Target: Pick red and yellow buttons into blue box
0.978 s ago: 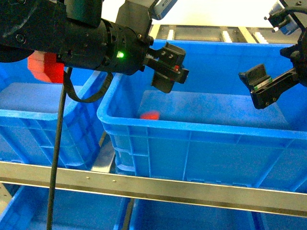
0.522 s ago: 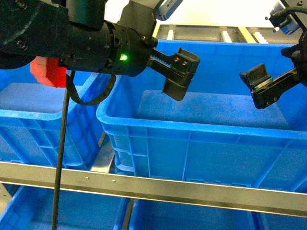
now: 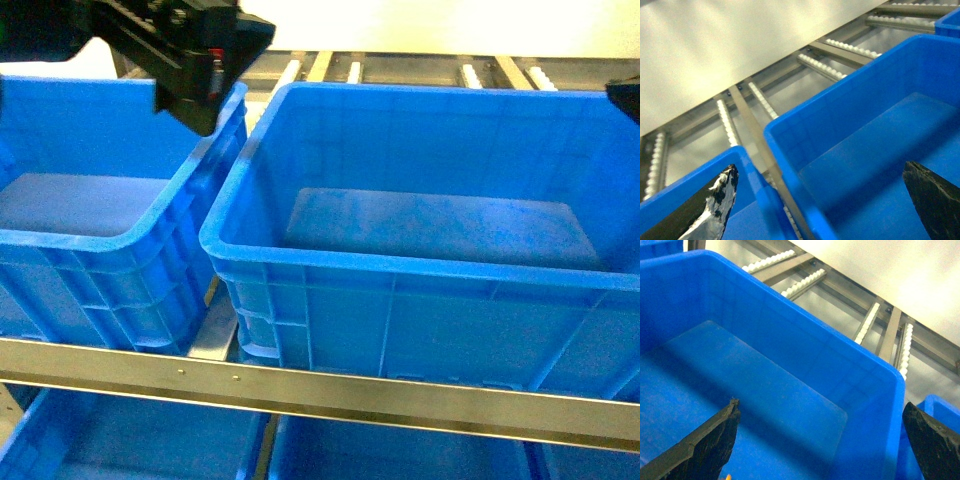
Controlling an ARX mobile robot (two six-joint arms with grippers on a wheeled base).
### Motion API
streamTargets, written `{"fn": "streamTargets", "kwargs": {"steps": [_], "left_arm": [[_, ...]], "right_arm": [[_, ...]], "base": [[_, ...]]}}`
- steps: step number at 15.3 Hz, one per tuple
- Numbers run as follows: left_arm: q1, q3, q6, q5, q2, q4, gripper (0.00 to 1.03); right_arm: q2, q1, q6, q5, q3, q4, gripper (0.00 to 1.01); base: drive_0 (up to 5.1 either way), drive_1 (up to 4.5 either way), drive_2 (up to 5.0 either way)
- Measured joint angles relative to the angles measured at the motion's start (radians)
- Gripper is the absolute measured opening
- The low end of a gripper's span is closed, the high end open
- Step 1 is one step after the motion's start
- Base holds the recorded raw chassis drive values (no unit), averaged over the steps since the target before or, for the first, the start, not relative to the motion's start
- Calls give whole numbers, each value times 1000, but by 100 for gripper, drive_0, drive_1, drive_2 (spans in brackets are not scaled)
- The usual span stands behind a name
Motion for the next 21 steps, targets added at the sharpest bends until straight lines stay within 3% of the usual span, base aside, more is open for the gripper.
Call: {"fn": "streamTargets", "kwargs": {"steps": [3, 6, 7, 8, 9, 10, 11, 13, 15, 18, 19, 21], "left_arm": [[43, -121, 56, -39, -165, -37, 98], [43, -121, 66, -40, -164, -35, 98], [31, -127, 42, -92, -164, -4, 95], [16, -169, -58, -249, -186, 50, 85], [37, -246, -188, -381, -235, 69, 72], [74, -315, -286, -414, -279, 80, 59], [90, -362, -332, -406, -315, 89, 49], [113, -444, -370, -363, -393, 95, 25], [146, -515, -390, -338, -473, 85, 1], [185, -589, -390, -295, -590, 40, 2], [244, -609, -390, -233, -633, 15, 2], [256, -640, -391, -230, -711, -27, 2]], "right_arm": [[-76, -14, -63, 37, -28, -46, 98], [-67, -14, -85, 47, -29, -47, 98], [-61, -21, -49, 86, -50, 37, 95], [-71, -21, 61, 179, -111, 167, 84], [-109, -30, 203, 226, -202, 238, 71], [-155, -34, 307, 240, -275, 262, 58], [-194, -33, 352, 238, -318, 274, 47], [-271, -33, 397, 235, -402, 283, 23], [-351, -33, 412, 236, -483, 272, 2], [-473, -33, 414, 236, -558, 231, 2], [-516, -33, 414, 236, -583, 207, 2], [-597, -33, 415, 236, -615, 160, 2]], "base": [[0, 0, 0], [0, 0, 0], [0, 0, 0], [0, 0, 0], [0, 0, 0], [0, 0, 0], [0, 0, 0], [0, 0, 0], [0, 0, 0], [0, 0, 0], [0, 0, 0], [0, 0, 0]]}}
